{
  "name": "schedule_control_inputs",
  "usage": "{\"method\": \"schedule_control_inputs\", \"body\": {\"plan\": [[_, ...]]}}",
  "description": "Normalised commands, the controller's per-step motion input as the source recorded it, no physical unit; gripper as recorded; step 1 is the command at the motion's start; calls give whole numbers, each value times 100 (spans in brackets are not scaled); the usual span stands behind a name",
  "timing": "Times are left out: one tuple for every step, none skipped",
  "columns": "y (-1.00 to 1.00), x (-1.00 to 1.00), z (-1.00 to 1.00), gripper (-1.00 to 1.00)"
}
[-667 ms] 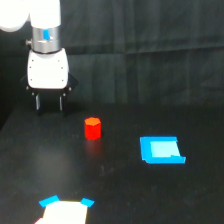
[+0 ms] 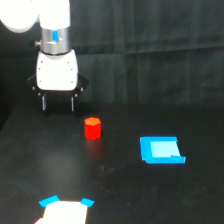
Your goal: Pick up the red object from the table
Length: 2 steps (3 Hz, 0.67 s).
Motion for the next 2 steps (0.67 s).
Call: {"method": "schedule_control_inputs", "body": {"plan": [[-100,100,2,100],[-77,33,10,100]]}}
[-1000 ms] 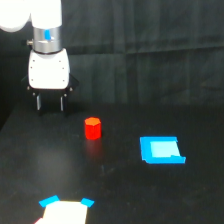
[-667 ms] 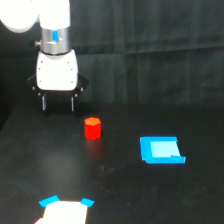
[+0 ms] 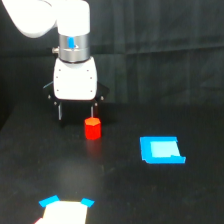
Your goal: Pick up the red object from the table
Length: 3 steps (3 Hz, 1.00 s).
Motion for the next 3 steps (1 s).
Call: {"method": "schedule_control_inputs", "body": {"plan": [[-100,47,17,100],[-100,100,-100,67],[-96,100,17,91]]}}
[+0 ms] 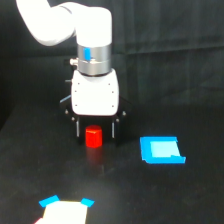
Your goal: Pick up the red object from the table
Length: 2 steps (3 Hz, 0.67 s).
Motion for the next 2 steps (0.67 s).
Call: {"method": "schedule_control_inputs", "body": {"plan": [[-36,-82,27,100],[4,-1,-64,-82]]}}
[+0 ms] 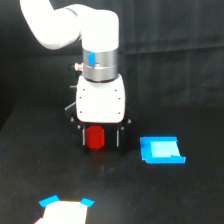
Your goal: Pick up the red object from the table
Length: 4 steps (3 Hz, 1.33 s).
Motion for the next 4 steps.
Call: {"method": "schedule_control_inputs", "body": {"plan": [[100,42,-68,91],[96,52,-58,76],[100,63,-63,34],[-43,-100,-22,100]]}}
